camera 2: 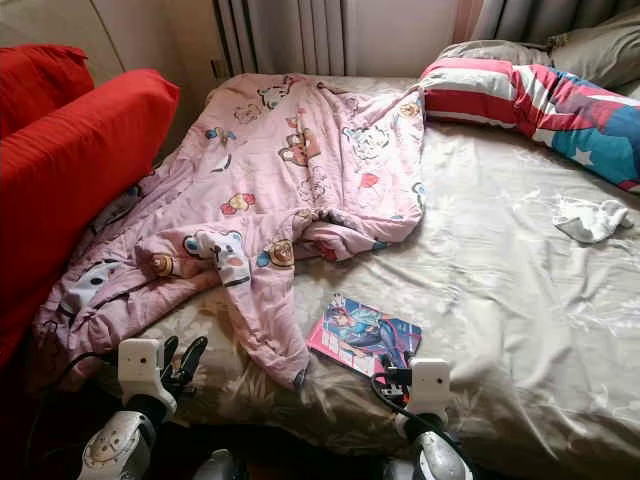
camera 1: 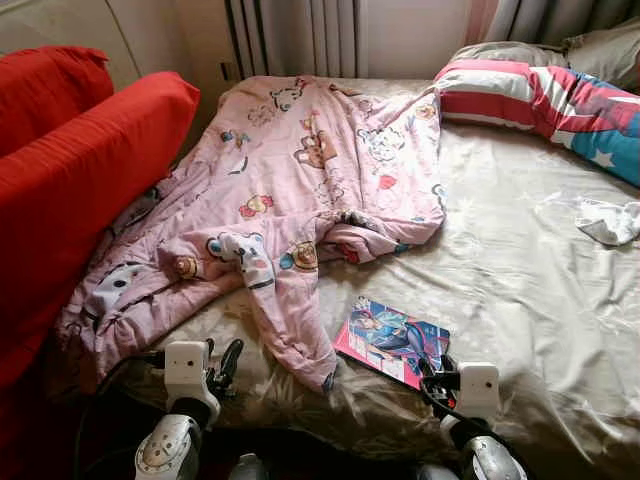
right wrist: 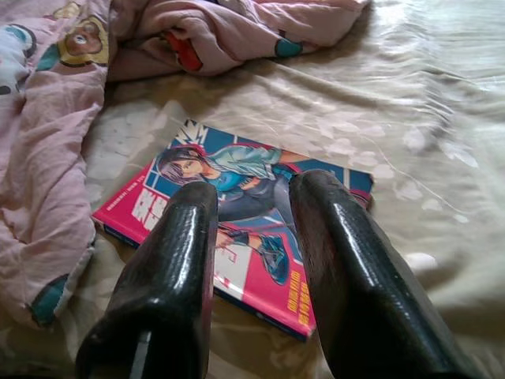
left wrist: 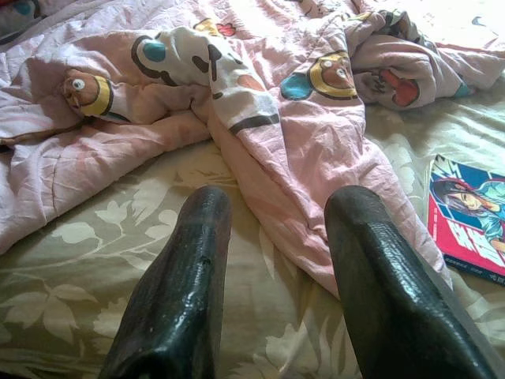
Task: Clean up the room
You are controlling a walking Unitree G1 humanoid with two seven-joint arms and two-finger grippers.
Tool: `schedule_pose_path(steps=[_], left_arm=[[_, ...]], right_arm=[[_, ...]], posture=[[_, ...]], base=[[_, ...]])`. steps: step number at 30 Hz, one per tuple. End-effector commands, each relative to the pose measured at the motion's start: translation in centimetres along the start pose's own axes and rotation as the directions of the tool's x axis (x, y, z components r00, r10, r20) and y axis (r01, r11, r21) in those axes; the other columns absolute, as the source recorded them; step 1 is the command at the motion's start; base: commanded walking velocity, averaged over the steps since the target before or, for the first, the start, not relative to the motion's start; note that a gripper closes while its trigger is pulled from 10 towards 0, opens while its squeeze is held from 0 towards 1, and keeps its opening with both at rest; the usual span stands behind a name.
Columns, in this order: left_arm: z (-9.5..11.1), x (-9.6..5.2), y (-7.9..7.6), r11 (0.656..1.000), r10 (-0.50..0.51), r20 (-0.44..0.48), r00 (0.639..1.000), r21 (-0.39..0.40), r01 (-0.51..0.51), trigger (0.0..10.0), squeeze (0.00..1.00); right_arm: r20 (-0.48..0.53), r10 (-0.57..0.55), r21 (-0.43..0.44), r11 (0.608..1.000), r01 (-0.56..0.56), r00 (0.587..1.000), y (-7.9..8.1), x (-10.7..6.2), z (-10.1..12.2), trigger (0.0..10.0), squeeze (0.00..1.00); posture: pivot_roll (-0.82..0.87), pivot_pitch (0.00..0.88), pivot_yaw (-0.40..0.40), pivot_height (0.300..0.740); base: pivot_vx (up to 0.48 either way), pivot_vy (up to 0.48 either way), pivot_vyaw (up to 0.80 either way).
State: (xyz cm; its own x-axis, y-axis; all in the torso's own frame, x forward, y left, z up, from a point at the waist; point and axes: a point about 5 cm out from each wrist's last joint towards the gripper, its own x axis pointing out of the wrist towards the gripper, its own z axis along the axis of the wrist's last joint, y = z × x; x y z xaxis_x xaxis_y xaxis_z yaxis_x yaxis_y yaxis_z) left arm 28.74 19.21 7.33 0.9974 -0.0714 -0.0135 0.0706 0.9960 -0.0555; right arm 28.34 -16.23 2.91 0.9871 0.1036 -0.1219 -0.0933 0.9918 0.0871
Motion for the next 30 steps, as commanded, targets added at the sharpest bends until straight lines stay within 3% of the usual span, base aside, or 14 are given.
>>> schedule_pose_path(steps=[1,5,10,30], left_arm=[[-0.46,-0.25,0.23,1.000,0.001,-0.028,1.000,-0.001,-0.001,10.0,0.00],[-0.48,-0.20,0.17,1.000,-0.001,-0.029,1.000,-0.002,0.001,10.0,0.00],[-0.45,-0.16,0.14,1.000,-0.003,-0.028,1.000,-0.001,0.003,10.0,0.00],[-0.46,-0.11,0.10,1.000,0.006,-0.034,0.999,-0.002,-0.006,10.0,0.00]], right_arm=[[-0.014,0.009,0.004,1.000,-0.009,1.000,0.31,-0.13,-0.43,10.0,0.00],[-0.049,-0.011,0.007,1.000,0.012,0.999,0.16,-0.07,-0.73,10.0,0.00],[-0.026,-0.010,0.004,1.000,0.010,1.000,0.11,-0.18,-0.58,10.0,0.00],[-0.015,-0.015,0.008,1.000,0.016,1.000,0.00,-0.31,-0.58,10.0,0.00]], posture=[[-0.04,0.200,0.055,0.618],[-0.04,0.193,0.054,0.618],[-0.04,0.199,0.053,0.598],[-0.04,0.218,0.051,0.598]], base=[[0.000,0.000,0.00],[0.000,0.000,0.00],[0.000,0.000,0.00],[0.000,0.000,0.00]])
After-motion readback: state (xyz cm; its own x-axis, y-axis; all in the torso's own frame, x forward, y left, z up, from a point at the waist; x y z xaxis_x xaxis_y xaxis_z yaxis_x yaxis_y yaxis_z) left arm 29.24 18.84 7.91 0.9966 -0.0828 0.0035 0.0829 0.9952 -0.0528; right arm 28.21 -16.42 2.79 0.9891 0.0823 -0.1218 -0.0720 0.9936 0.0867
